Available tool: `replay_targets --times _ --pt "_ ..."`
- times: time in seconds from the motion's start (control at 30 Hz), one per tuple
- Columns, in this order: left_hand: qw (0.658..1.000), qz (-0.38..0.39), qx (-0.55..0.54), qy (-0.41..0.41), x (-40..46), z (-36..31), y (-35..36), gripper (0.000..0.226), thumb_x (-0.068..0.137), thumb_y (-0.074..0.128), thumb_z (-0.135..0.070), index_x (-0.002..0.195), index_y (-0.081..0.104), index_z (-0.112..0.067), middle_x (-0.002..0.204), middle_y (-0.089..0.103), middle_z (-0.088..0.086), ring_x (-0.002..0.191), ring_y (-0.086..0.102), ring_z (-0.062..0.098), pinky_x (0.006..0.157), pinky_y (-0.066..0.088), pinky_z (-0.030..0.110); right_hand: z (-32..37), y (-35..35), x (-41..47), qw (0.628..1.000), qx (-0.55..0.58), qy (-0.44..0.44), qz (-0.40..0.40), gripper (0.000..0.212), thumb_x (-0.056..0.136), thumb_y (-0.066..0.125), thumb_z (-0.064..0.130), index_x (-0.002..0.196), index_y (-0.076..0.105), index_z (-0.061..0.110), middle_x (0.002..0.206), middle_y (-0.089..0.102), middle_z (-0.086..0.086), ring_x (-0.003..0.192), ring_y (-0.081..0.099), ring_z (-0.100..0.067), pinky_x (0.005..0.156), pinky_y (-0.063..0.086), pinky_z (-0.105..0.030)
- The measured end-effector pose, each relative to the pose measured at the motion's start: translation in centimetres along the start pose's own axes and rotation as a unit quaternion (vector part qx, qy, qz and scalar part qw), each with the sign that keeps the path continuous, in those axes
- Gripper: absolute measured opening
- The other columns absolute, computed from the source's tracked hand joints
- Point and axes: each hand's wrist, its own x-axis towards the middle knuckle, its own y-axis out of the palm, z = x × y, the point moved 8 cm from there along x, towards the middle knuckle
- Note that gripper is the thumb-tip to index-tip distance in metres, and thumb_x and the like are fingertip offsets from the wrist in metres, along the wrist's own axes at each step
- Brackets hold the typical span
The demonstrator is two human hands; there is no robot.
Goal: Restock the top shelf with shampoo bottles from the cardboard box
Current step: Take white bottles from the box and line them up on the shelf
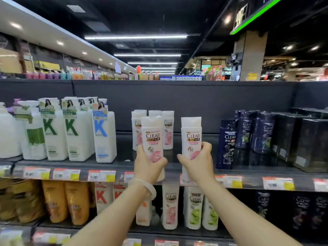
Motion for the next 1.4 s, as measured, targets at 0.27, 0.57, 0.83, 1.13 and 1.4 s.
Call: replay_targets --times 0.27,0.57,0.83,1.13,1.4 --pt "0.999 -0.019 0.029 0.001 5.4 1.3 -1.3 0.052 0.069 0.071 -0.005 0.106 0.038 -0.019 0.095 0.056 -0.003 0.093 0.059 0.019 0.087 0.052 0.045 -1.6 3.5 4.0 0.999 0.046 0.009 0.018 0.057 0.071 0.075 0.012 0.103 0.029 0.021 0.088 0.048 0.013 0.088 0.055 -0.015 0.063 0.042 -0.020" --pt "1.000 -0.008 -0.015 0.017 10.6 1.9 -0.6 0.052 0.073 0.072 -0.003 0.108 0.037 -0.019 0.092 0.053 -0.011 0.086 0.056 0.005 0.077 0.048 0.028 -2.0 9.0 10.3 0.999 0.047 -0.011 -0.004 0.058 0.073 0.076 0.011 0.103 0.028 0.019 0.102 0.051 0.003 0.087 0.054 -0.012 0.056 0.037 -0.009" --pt "1.000 -0.006 -0.001 0.022 12.9 3.9 -0.9 0.055 0.072 0.073 -0.003 0.110 0.038 -0.023 0.098 0.055 -0.011 0.090 0.057 0.003 0.071 0.049 0.018 -5.6 12.2 12.0 0.999 0.018 0.028 -0.017 0.061 0.070 0.078 0.012 0.108 0.030 0.013 0.113 0.055 -0.008 0.089 0.052 -0.016 0.063 0.041 -0.022" --pt "0.999 -0.024 0.019 -0.021 13.3 5.9 0.8 0.061 0.066 0.075 -0.011 0.115 0.040 -0.023 0.114 0.054 0.004 0.103 0.058 0.018 0.085 0.053 0.037 -5.8 12.1 12.4 0.997 -0.057 0.053 -0.001 0.080 0.058 0.087 0.030 0.113 0.031 0.016 0.121 0.046 -0.008 0.115 0.049 -0.027 0.091 0.049 -0.040" --pt "0.993 -0.040 0.091 -0.065 14.8 6.0 2.7 0.043 0.065 0.076 -0.025 0.099 0.050 -0.027 0.105 0.062 -0.001 0.100 0.060 0.022 0.088 0.052 0.048 -6.8 10.8 11.6 0.978 -0.172 0.081 0.088 0.072 0.066 0.080 0.027 0.118 0.033 0.011 0.127 0.044 -0.012 0.119 0.045 -0.029 0.098 0.044 -0.040"
